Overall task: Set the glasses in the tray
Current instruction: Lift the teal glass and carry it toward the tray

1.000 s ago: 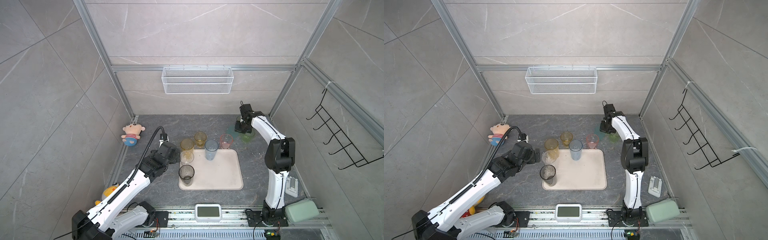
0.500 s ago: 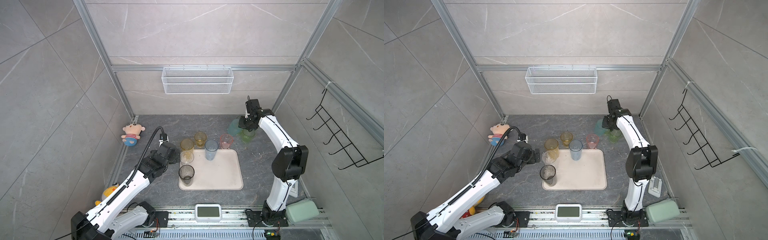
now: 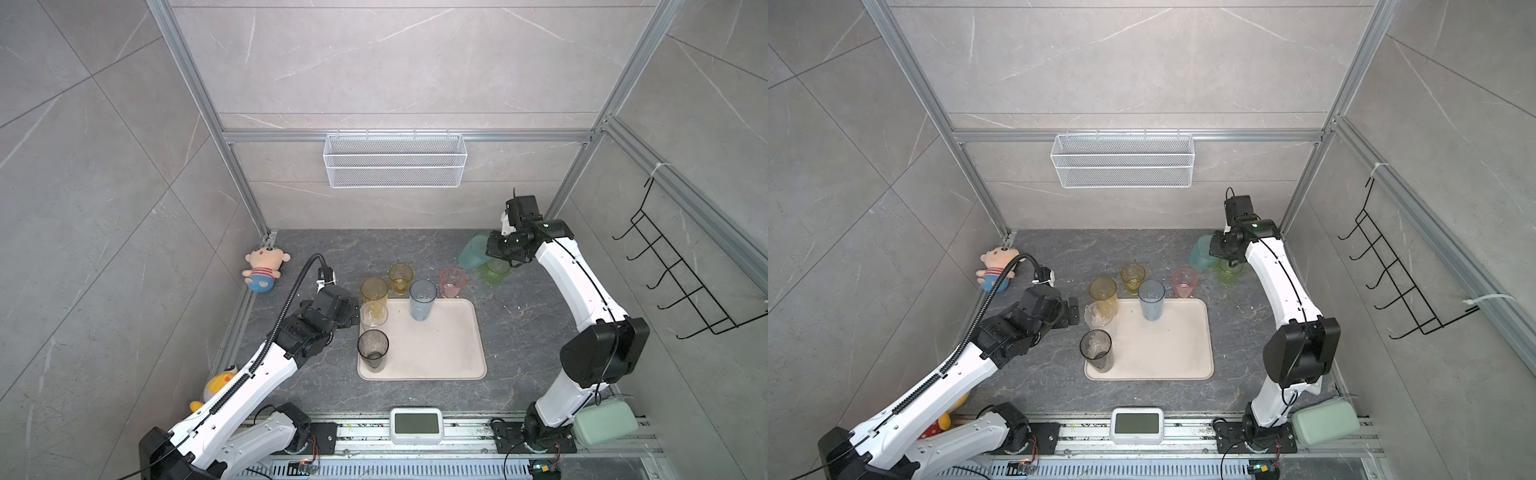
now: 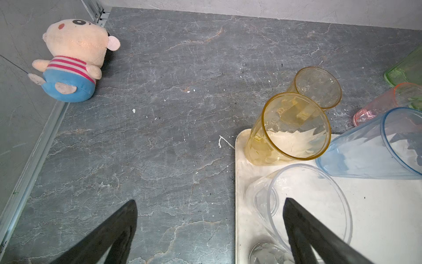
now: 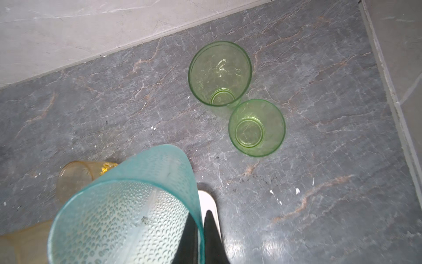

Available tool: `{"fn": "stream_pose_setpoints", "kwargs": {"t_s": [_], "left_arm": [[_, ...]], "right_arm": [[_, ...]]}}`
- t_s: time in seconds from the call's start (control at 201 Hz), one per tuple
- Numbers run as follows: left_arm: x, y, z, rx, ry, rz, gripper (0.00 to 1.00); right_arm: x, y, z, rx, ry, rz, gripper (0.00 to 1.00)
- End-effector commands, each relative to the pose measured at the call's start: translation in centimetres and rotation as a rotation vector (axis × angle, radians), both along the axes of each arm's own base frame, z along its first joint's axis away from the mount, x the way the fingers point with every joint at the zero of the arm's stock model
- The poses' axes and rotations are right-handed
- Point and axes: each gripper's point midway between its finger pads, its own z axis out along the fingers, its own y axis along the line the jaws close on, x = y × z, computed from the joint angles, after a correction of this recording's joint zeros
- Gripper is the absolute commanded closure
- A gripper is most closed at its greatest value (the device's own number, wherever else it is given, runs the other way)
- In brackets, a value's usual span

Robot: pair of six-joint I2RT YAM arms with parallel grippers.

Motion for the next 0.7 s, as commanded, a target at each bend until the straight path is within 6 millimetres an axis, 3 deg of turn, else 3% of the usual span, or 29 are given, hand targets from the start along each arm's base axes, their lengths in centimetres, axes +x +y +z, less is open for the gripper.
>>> {"fn": "stream_pose_setpoints", "kwargs": {"t_s": [0.0,0.234,0.692], "left_arm": [[0.0,0.0,1.2,-0.050,-0.036,0.013,0.01],[-0.1,-0.5,1.7,-0.080,-0.040,-0.005,0.00],[-0.4,-0.2,1.6,-0.087,-0.041,-0.001,0.00]], "right_arm": [[-2.5,1.0,1.5,0.021,0.001,0.042,1.00],[-6.8,2.9,2.1,0.014,0.029,0.124,1.00],[-14.3,5.4,0.4,-0.079,0.102,0.233,1.00]]}}
